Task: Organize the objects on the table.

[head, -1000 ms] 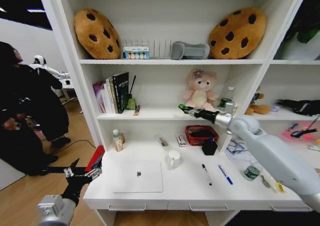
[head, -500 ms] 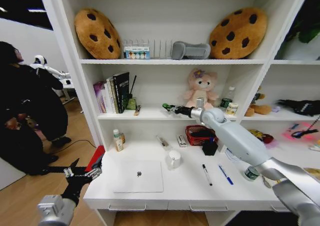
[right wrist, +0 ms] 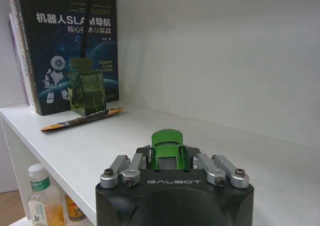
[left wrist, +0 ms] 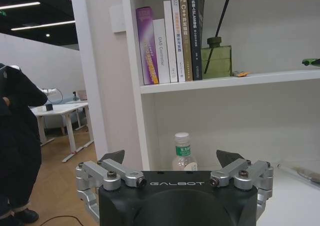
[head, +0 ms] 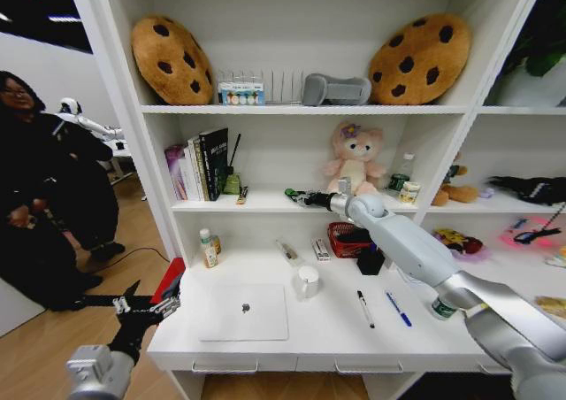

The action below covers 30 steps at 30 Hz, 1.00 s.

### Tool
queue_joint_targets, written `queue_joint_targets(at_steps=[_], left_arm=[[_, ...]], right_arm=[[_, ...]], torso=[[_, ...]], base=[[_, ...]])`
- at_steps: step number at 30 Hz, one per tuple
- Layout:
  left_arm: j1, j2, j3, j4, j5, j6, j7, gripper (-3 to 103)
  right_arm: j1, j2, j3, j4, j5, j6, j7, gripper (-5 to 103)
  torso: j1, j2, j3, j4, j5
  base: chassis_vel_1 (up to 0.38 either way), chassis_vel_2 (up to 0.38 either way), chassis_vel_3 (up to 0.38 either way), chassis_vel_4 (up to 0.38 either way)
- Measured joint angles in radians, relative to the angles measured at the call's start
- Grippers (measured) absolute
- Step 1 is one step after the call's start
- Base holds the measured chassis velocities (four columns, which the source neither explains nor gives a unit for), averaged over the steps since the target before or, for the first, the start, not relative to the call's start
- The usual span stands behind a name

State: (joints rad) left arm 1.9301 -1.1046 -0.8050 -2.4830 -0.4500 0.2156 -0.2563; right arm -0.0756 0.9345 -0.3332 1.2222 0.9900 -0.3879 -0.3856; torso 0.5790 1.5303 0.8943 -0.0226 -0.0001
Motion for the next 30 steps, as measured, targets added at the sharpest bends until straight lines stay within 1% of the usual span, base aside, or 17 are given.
queue_joint_targets(at_steps=[3,10,11,13,14,15,16,17,18,19,20,21,23,27,28,29,30], left_arm=[[0.0,0.0,0.0,0.0,0.0,0.0,0.0,100],[0.0,0.0,0.0,0.0,0.0,0.0,0.0,100],[0.0,0.0,0.0,0.0,0.0,0.0,0.0,100],[0.0,0.0,0.0,0.0,0.0,0.0,0.0,100],[0.0,0.0,0.0,0.0,0.0,0.0,0.0,100],[0.0,0.0,0.0,0.0,0.0,0.0,0.0,100],[0.0,0.0,0.0,0.0,0.0,0.0,0.0,100],[0.0,0.0,0.0,0.0,0.0,0.0,0.0,100],[0.0,0.0,0.0,0.0,0.0,0.0,0.0,100],[0.0,0.0,0.0,0.0,0.0,0.0,0.0,100],[0.0,0.0,0.0,0.0,0.0,0.0,0.0,100],[0.0,0.0,0.0,0.0,0.0,0.0,0.0,100],[0.0,0.0,0.0,0.0,0.0,0.0,0.0,100],[0.0,0.0,0.0,0.0,0.0,0.0,0.0,100],[0.0,0.0,0.0,0.0,0.0,0.0,0.0,100],[0.0,0.0,0.0,0.0,0.0,0.0,0.0,100],[0.0,0.0,0.0,0.0,0.0,0.0,0.0,100]], right_arm=[[0.003,0.014,-0.003,-0.021,-0.006,0.002,0.0,35],[0.004,0.021,-0.011,-0.023,-0.013,0.003,0.006,35],[0.004,0.021,-0.012,-0.019,-0.015,0.002,0.011,33],[0.003,0.021,-0.013,-0.017,-0.016,0.001,0.014,33],[0.001,0.02,-0.016,-0.013,-0.018,-0.003,0.018,44],[0.001,0.02,-0.016,-0.01,-0.018,-0.004,0.019,44],[0.0,0.02,-0.016,-0.008,-0.018,-0.004,0.02,48],[0.0,0.02,-0.016,-0.008,-0.018,-0.004,0.02,48],[0.0,0.019,-0.015,-0.005,-0.017,-0.005,0.023,54],[0.0,0.019,-0.015,-0.003,-0.015,-0.006,0.026,60],[0.0,0.019,-0.015,-0.003,-0.015,-0.006,0.026,60],[-0.001,0.018,-0.012,0.0,-0.013,-0.006,0.031,71],[-0.001,0.016,-0.01,0.004,-0.009,-0.007,0.036,71],[-0.002,-0.004,0.009,0.042,0.016,-0.011,0.06,92],[-0.002,-0.004,0.009,0.042,0.016,-0.011,0.06,92],[-0.002,-0.012,0.017,0.06,0.027,-0.013,0.068,96],[-0.002,-0.012,0.017,0.06,0.027,-0.013,0.068,96]], torso=[[0.0,0.0,0.0,-0.0001,0.0],[0.0,0.0,0.0,-0.0003,-0.0001],[0.0,0.0,0.0,-0.0003,0.0],[0.0,0.0,0.0,-0.0002,0.0],[0.0,0.0,0.0,-0.0002,0.0008],[0.0,0.0,0.0,0.0002,0.0001],[0.0,0.0,0.0,0.0002,0.0003],[0.0,0.0,0.0,0.0002,0.0003],[0.0,0.0,0.0,0.0004,-0.0001],[0.0,0.0,0.0,0.0004,0.0004],[0.0,0.0,0.0,0.0004,0.0004],[0.0,0.0,0.001,0.0005,0.0002],[0.0,0.0,0.001,0.0002,0.0003],[0.0,-0.001,0.001,0.0001,0.0003],[0.0,-0.001,0.001,0.0001,0.0003],[0.0,-0.001,0.001,0.0,0.0003],[0.0,-0.001,0.001,0.0,0.0003]], base=[[0.0,0.0,0.0,0.0],[0.0,0.0,0.0,0.0],[0.0,0.0,0.0,0.0],[0.0,0.0,0.0,0.0],[0.0,0.0,0.0,0.0],[0.0,0.0,0.0,0.0],[0.0,0.0,0.0,0.0],[0.0,0.0,0.0,0.0],[0.0,0.0,0.0,0.0],[0.0,0.0,0.0,0.0],[0.0,0.0,0.0,0.0],[0.0,0.0,0.0,0.0],[0.0,0.0,0.0,0.0],[0.0,0.0,0.0,0.0],[0.0,0.0,0.0,0.0],[0.0,0.0,0.0,0.0],[0.0,0.0,0.0,0.0]])
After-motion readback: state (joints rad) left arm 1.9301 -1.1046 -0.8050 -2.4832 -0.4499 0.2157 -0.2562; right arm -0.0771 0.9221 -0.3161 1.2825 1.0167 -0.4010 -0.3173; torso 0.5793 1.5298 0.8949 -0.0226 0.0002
